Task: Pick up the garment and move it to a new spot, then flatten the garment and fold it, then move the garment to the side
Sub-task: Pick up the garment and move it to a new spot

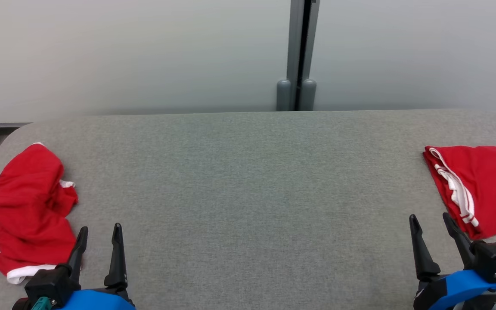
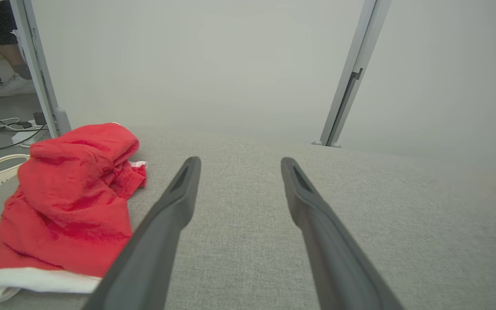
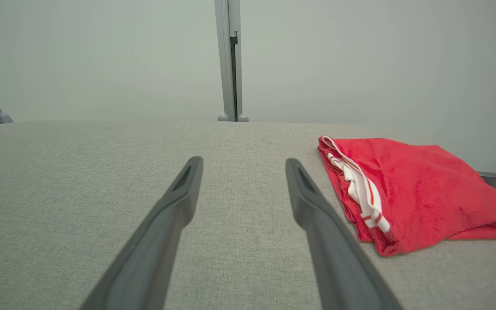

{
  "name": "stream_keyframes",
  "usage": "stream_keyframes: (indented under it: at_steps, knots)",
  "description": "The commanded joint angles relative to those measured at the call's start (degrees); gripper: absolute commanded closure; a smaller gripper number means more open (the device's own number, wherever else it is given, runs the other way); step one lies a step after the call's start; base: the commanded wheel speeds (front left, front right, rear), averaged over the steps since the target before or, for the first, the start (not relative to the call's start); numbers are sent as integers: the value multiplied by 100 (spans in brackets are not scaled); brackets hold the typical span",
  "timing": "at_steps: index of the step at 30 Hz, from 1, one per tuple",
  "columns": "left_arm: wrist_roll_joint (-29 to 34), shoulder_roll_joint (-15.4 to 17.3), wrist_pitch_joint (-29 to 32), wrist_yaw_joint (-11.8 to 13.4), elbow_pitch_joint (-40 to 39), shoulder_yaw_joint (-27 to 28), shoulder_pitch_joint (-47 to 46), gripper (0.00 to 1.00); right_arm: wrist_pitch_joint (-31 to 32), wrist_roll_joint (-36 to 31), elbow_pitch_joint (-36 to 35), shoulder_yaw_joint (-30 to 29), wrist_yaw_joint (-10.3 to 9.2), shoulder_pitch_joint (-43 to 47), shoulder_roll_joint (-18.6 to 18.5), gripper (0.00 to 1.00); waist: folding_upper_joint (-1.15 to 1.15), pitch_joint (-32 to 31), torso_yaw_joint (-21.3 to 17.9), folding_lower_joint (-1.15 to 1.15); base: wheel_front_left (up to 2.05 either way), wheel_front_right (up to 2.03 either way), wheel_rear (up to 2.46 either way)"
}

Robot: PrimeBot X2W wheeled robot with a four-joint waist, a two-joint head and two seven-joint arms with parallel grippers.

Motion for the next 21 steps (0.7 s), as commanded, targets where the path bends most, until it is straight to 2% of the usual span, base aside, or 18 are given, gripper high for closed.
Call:
stream_keyframes:
  at_steps: [1, 21]
  knots:
    - [-12, 35, 16, 33, -35, 26, -19, 0, -27, 14, 7, 19, 2, 62, 10, 0, 0, 17, 187, -1, 0, 0, 0]
    - [-58, 169, 83, 201, -239, 85, 248, 0, -119, 183, 160, 232, 1, 54, 10, 0, 0, -42, 1966, -1, 0, 0, 0]
